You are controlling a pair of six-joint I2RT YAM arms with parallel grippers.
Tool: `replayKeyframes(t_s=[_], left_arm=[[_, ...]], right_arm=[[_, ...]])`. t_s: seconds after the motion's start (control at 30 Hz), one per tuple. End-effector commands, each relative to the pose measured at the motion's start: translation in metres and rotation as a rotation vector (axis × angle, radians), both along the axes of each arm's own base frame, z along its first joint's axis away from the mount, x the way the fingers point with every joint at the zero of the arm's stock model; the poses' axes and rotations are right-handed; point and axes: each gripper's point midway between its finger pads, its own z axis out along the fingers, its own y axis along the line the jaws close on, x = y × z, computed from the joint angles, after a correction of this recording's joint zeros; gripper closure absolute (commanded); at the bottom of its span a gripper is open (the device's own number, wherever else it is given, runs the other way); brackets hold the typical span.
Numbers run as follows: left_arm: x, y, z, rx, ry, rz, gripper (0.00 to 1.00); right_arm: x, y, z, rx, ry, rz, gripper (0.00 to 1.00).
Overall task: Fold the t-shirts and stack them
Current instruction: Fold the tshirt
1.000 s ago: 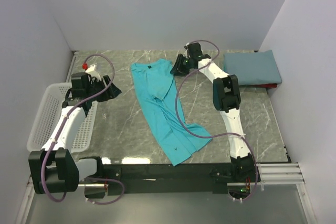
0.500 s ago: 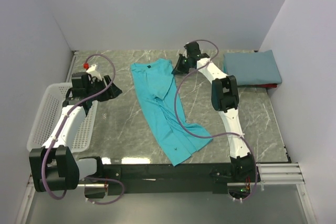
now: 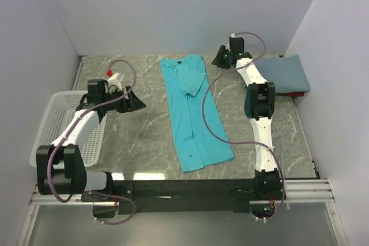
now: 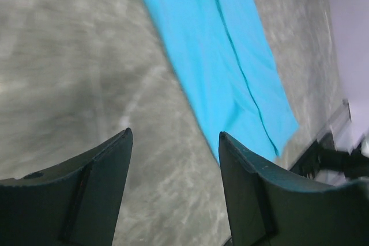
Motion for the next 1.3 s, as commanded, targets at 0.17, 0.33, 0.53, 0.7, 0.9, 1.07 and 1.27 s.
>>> replayKeyframes(t_s=[0.17, 0.33, 0.53, 0.7, 0.9, 1.07, 1.27], left_arm=[[-0.052, -0.095, -0.013, 0.169, -0.024, -0.394, 0.35], [-0.098, -0.135, -0.010, 0.307, -0.309, -0.598, 0.33], [-0.151, -0.160, 0.017, 0.255, -0.655, -0.729, 0.01], [-0.162, -0.176, 0.007, 0.214, -0.601, -0.776, 0.01], [-0.194, -0.195, -0.018, 0.306, -0.690, -0.937, 0.02], [-0.213, -0.210, -0.050, 0.446, -0.715, -1.042, 0.11], [-0.220, -0.229, -0.079, 0.551, -0.703, -1.117, 0.17]], right_arm=[[-0.067, -0.008, 0.106, -0.156, -0.167, 0.393, 0.51], [-0.169, 0.002, 0.123, -0.236, -0.248, 0.747, 0.50], [-0.261, -0.010, 0.180, -0.435, -0.670, 0.808, 0.19], [-0.371, 0.007, 0.160, -0.443, -0.889, 1.245, 0.01], [-0.456, -0.013, 0.065, -0.473, -0.764, 1.537, 0.05], [-0.460, -0.025, 0.044, -0.546, -0.711, 1.557, 0.07], [-0.462, -0.023, 0.043, -0.529, -0.716, 1.572, 0.10]])
